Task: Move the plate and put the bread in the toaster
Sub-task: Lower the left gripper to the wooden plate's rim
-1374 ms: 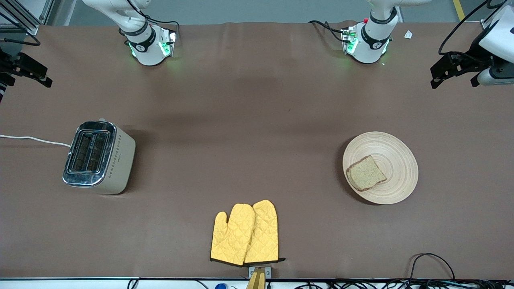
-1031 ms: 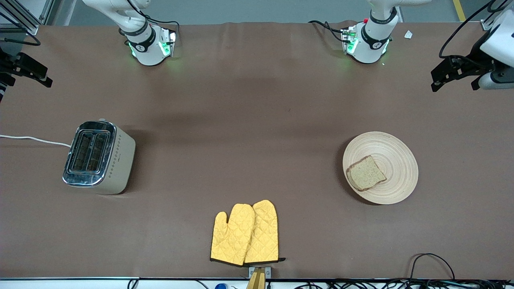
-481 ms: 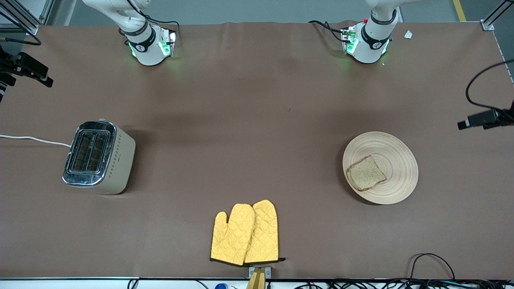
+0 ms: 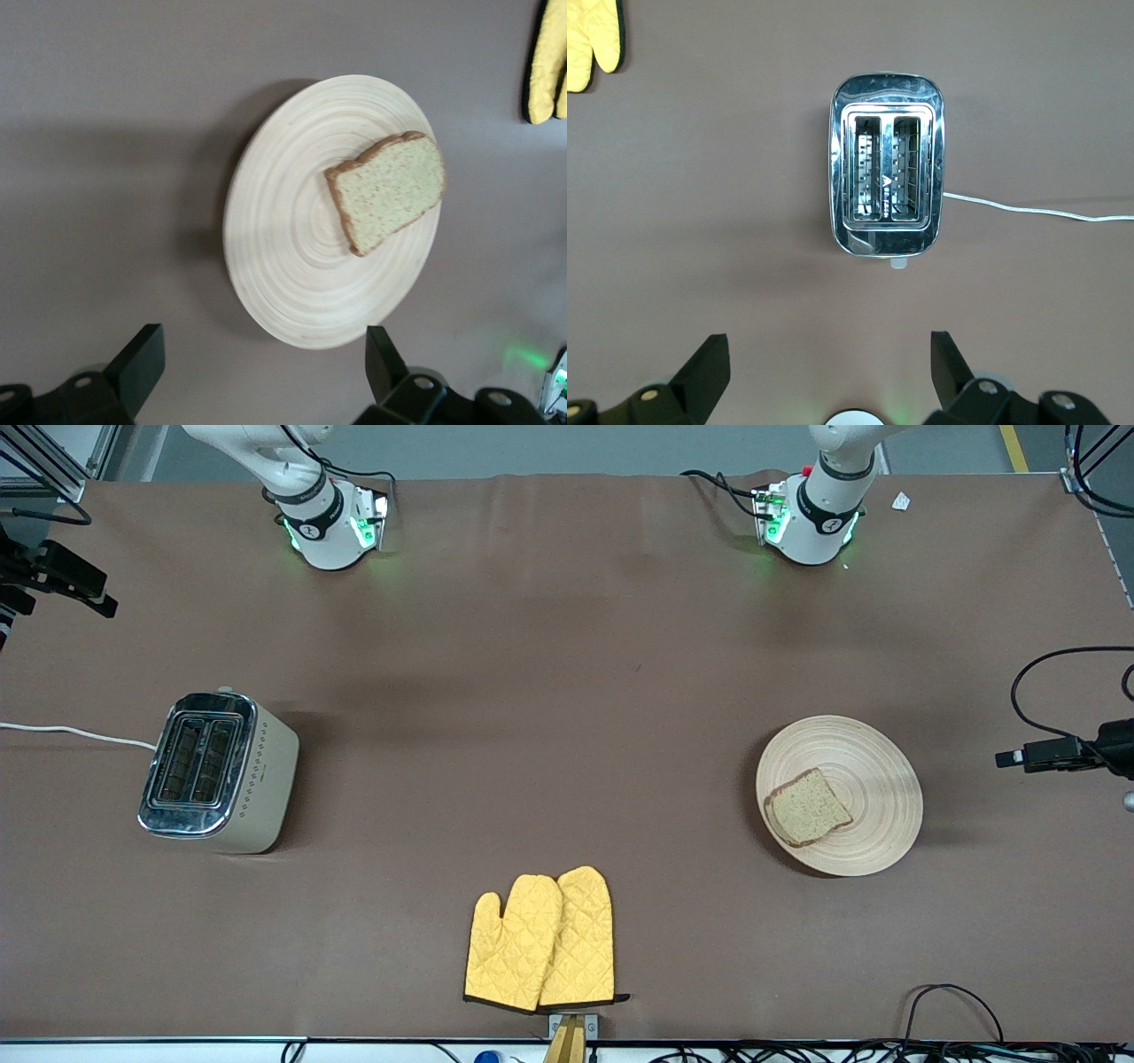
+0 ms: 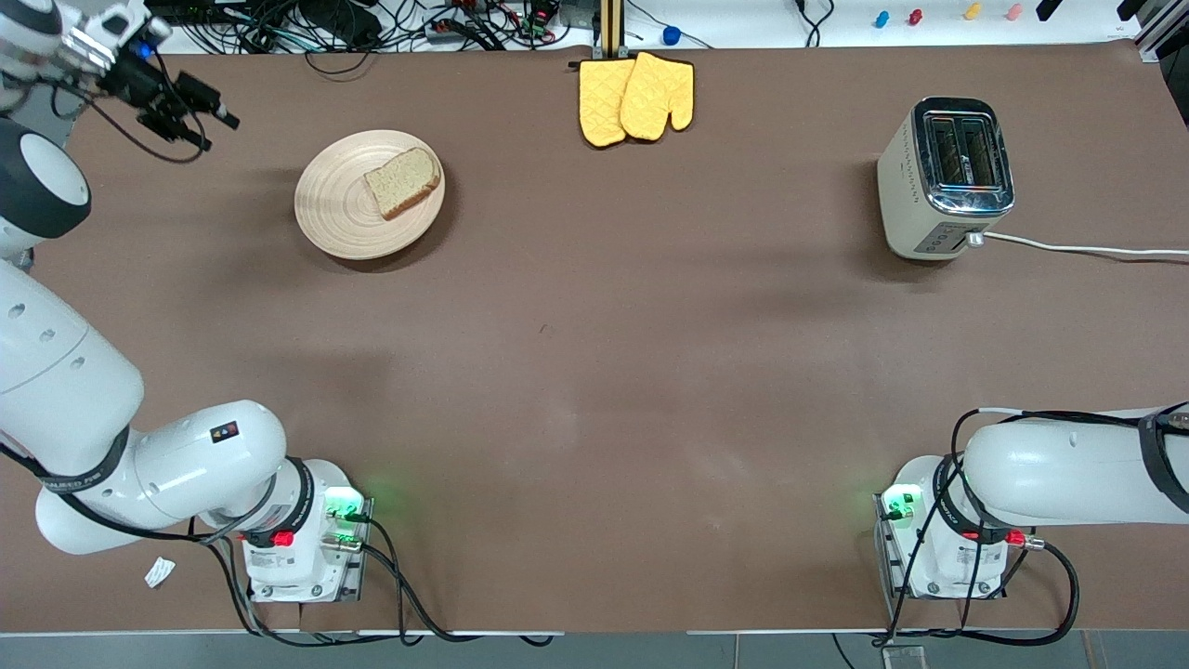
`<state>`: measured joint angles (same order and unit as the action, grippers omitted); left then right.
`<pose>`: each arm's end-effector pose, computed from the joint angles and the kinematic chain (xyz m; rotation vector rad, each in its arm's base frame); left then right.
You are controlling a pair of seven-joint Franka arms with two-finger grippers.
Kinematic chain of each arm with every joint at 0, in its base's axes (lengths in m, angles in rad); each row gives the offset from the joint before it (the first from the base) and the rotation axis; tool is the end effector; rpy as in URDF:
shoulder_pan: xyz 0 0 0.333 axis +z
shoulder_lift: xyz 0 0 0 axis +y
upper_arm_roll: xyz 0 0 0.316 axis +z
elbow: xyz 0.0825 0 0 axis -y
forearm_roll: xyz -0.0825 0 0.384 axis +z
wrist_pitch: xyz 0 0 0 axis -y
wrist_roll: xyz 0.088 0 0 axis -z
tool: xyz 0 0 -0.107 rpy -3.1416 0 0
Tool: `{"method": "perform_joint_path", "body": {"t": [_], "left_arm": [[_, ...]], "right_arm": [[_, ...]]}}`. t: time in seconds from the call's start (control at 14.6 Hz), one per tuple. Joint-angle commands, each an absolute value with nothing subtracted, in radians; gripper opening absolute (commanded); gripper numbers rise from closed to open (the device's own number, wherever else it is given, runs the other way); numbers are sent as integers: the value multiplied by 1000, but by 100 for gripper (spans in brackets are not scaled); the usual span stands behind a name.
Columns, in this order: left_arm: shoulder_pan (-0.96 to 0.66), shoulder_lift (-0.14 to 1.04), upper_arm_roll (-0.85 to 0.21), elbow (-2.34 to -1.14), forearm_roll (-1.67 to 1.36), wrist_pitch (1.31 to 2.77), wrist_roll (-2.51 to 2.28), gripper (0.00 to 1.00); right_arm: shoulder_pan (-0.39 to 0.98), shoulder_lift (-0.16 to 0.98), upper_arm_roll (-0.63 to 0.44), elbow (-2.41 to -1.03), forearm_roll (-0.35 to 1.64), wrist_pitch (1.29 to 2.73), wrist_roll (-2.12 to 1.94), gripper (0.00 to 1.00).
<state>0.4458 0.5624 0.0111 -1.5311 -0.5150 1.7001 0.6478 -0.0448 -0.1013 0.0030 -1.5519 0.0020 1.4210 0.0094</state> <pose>0.6120 0.2477 0.3140 2.5261 -0.0253 -0.0950 0.5058 -0.0208 0.6741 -3.1381 0.0800 0.0464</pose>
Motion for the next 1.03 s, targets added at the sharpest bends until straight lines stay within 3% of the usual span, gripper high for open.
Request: {"method": "perform_joint_path", "body": {"t": [0.0, 0.41, 0.69, 0.96], "left_arm": [[491, 673, 5, -1509, -606, 1712, 761, 90], [488, 788, -3, -1509, -750, 1717, 810, 78], [482, 850, -5, -1506, -819, 1718, 857, 75], [479, 856, -29, -1506, -850, 1717, 858, 59]], "right_arm": [[-44, -110, 3, -1555, 6, 1417, 11, 100], [-44, -110, 3, -1557, 6, 1417, 11, 100], [-44, -110, 3, -1555, 6, 1417, 11, 100], [-44, -110, 3, -1555, 6, 1417, 11, 100]]}}
